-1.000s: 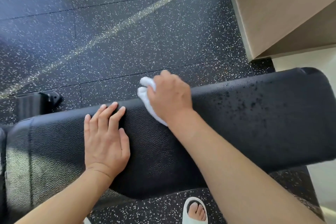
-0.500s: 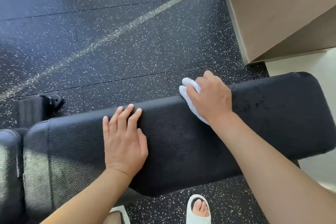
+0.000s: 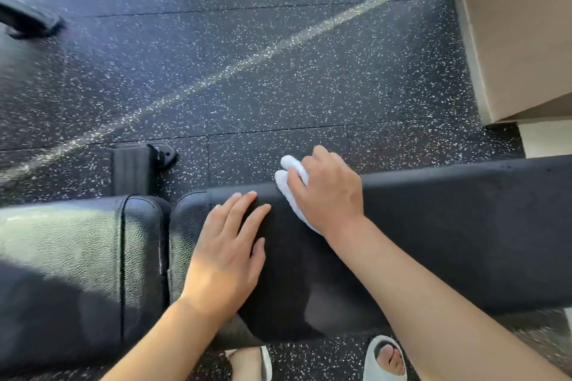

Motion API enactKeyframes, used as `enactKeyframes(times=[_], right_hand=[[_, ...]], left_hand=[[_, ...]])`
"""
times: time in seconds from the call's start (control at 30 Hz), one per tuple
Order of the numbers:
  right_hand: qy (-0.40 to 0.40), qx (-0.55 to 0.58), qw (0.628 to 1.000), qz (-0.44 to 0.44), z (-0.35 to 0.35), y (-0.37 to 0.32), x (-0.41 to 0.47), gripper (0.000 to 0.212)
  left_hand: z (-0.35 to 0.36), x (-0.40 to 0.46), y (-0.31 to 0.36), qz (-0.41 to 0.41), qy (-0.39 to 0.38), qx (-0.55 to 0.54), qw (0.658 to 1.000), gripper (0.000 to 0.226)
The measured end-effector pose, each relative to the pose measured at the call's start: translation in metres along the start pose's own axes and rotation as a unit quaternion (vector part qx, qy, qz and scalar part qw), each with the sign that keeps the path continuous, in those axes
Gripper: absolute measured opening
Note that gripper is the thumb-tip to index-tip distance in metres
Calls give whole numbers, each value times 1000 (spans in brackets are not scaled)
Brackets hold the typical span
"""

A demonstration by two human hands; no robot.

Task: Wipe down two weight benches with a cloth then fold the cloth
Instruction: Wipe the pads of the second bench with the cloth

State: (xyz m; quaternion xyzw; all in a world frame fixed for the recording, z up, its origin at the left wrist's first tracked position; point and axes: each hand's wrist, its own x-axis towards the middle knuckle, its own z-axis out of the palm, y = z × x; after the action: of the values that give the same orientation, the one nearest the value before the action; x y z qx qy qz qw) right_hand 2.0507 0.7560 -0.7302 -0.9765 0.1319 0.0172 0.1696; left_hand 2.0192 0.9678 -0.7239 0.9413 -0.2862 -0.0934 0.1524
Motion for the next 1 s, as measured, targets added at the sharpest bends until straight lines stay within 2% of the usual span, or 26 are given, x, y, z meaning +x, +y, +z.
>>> enactKeyframes(times=[0.27,0.4,0.6,0.77,1.0], right_hand=[[32,15,996,-79,45,-117,0,31],[56,28,993,-101,58,-137,-2,28],[95,30,979,-180,56,-110,-11,25],[130,22,977,-166,42,-58,-12,22],[171,-5,976,-137,4,56,-33,22]], left_hand=[[-23,-34,-63,-73,11,-30,997,52],[-27,-40,-76,-83,35,-75,993,49],[-27,-36,-67,-64,45,-76,994,42],[-18,-18,-34,-29,36,-57,997,40],[9,24,47,6,-4,-37,999,44]])
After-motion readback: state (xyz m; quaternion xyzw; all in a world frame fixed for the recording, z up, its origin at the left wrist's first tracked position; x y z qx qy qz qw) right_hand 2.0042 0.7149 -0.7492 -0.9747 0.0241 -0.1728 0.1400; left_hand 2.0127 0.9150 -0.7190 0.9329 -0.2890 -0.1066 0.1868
